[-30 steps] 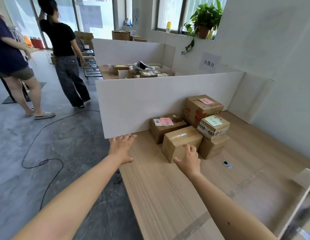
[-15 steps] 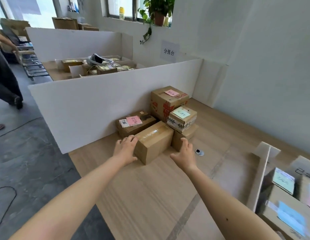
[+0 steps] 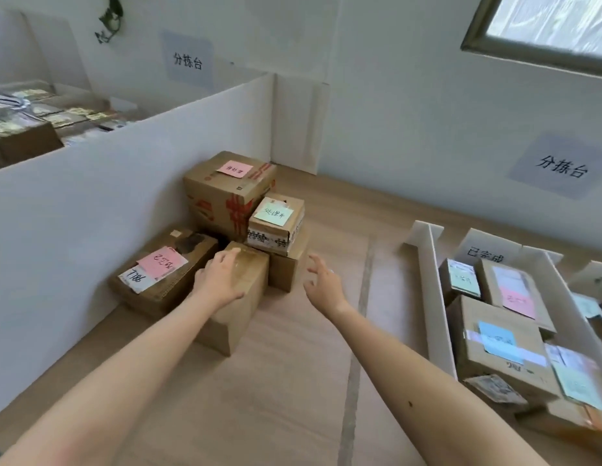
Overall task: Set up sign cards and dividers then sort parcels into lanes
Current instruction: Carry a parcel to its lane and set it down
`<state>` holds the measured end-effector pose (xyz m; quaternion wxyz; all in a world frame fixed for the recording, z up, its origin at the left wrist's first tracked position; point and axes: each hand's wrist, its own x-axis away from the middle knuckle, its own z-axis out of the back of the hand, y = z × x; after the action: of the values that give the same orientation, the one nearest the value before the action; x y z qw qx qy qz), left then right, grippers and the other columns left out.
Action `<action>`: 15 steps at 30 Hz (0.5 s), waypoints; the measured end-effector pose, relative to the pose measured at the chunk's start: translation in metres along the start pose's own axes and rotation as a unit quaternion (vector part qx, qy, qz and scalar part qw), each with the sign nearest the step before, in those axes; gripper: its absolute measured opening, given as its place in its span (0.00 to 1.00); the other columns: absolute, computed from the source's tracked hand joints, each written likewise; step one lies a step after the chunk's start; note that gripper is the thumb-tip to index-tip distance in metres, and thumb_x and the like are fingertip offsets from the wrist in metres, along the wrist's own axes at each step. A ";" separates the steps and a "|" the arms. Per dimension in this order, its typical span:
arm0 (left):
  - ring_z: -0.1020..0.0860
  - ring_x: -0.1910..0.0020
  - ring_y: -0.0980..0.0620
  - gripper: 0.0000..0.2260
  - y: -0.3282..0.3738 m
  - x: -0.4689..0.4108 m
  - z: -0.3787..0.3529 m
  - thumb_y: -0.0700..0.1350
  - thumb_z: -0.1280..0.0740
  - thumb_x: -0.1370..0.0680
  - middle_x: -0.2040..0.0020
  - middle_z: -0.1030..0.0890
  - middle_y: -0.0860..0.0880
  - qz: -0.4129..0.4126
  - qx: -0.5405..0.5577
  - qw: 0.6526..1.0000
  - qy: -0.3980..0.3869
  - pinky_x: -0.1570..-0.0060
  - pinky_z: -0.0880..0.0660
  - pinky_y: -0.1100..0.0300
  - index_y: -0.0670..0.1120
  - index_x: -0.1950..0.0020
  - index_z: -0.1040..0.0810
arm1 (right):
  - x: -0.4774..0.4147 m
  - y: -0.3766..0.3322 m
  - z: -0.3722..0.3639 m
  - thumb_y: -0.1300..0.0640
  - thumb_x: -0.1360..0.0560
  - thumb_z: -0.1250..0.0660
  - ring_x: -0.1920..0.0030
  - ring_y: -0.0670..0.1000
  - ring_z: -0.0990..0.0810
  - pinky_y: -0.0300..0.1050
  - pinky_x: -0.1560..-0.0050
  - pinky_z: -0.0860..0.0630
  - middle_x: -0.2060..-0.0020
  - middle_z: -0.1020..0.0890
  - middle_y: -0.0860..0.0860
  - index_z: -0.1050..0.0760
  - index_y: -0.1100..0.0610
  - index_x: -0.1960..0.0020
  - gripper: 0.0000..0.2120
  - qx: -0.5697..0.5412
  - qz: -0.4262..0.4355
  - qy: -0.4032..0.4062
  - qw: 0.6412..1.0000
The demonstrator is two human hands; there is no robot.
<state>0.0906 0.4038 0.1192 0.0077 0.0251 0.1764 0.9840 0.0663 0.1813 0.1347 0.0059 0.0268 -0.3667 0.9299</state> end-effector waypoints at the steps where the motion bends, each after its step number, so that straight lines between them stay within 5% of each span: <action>1: 0.36 0.29 0.45 0.43 -0.003 -0.011 0.001 0.52 0.24 0.32 0.26 0.39 0.47 -0.006 0.017 1.000 -0.005 0.35 0.33 0.45 0.51 0.24 0.45 | -0.006 -0.003 -0.002 0.67 0.22 0.45 0.43 0.60 0.25 0.43 0.50 0.34 0.41 0.22 0.60 0.40 0.59 0.27 0.24 0.001 -0.013 0.003 1.000; 6: 0.37 0.28 0.44 0.43 -0.008 -0.056 0.007 0.53 0.24 0.33 0.26 0.40 0.46 -0.017 0.114 0.993 -0.023 0.33 0.35 0.42 0.51 0.24 0.44 | -0.030 -0.020 -0.010 0.64 0.23 0.40 0.48 0.59 0.24 0.48 0.46 0.29 0.44 0.22 0.57 0.44 0.55 0.24 0.30 0.023 -0.054 -0.001 0.998; 11: 0.41 0.28 0.43 0.49 -0.003 -0.098 0.002 0.63 0.24 0.39 0.26 0.39 0.47 -0.048 0.194 0.978 -0.053 0.31 0.39 0.44 0.56 0.25 0.46 | -0.061 -0.027 -0.016 0.57 0.27 0.31 0.27 0.59 0.39 0.50 0.31 0.37 0.29 0.35 0.58 0.47 0.44 0.23 0.39 -0.023 -0.077 -0.001 0.997; 15: 0.43 0.27 0.42 0.48 0.001 -0.118 -0.004 0.59 0.24 0.36 0.26 0.43 0.43 -0.029 0.240 0.968 -0.073 0.29 0.41 0.45 0.57 0.23 0.49 | -0.087 -0.037 -0.016 0.57 0.28 0.29 0.26 0.55 0.39 0.48 0.29 0.39 0.27 0.36 0.54 0.46 0.42 0.23 0.40 -0.124 -0.118 0.009 0.985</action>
<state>0.2078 0.3988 0.1099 0.0427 0.0926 0.4073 0.9076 0.1533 0.2201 0.1439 0.1219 0.0607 -0.4731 0.8704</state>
